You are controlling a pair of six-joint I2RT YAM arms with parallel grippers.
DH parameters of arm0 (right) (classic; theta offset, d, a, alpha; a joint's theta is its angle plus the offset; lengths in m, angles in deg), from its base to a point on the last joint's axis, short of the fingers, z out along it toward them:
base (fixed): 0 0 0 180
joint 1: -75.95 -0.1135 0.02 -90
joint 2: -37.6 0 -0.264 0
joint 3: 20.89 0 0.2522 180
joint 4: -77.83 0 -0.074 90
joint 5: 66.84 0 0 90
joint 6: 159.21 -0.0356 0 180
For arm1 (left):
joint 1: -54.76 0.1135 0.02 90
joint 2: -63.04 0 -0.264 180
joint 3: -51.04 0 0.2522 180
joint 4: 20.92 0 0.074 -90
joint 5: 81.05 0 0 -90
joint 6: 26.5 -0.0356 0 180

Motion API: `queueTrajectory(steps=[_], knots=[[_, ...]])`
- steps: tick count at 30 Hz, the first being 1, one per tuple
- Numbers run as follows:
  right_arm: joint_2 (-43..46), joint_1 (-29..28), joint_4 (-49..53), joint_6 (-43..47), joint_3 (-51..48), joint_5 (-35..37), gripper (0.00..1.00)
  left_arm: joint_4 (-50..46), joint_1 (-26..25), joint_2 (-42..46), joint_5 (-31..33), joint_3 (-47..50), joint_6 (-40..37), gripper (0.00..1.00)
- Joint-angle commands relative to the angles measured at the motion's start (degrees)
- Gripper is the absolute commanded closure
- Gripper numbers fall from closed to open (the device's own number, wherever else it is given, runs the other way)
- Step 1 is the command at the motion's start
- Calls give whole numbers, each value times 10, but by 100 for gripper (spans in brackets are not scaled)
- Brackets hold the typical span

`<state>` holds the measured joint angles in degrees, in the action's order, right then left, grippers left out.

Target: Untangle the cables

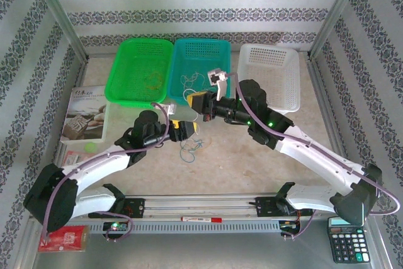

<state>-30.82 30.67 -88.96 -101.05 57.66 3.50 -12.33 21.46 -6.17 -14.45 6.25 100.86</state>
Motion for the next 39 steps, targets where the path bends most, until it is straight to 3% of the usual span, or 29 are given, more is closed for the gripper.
queueTrajectory(steps=[1,10,13,29,39], knots=[[-4,-8,-10,-15,39,-17,100,65,-9,-24,-7,-12,-8,32],[-37,-9,-23,-25,182,-63,100,154,-9,-84,-23,8,33,71],[-45,-8,-27,-12,227,-61,100,174,-10,-93,-26,20,43,78],[-99,30,-66,22,369,-35,100,199,-10,-83,-16,66,62,83],[-123,47,-75,32,460,-38,100,225,-10,-92,-7,103,68,81]])
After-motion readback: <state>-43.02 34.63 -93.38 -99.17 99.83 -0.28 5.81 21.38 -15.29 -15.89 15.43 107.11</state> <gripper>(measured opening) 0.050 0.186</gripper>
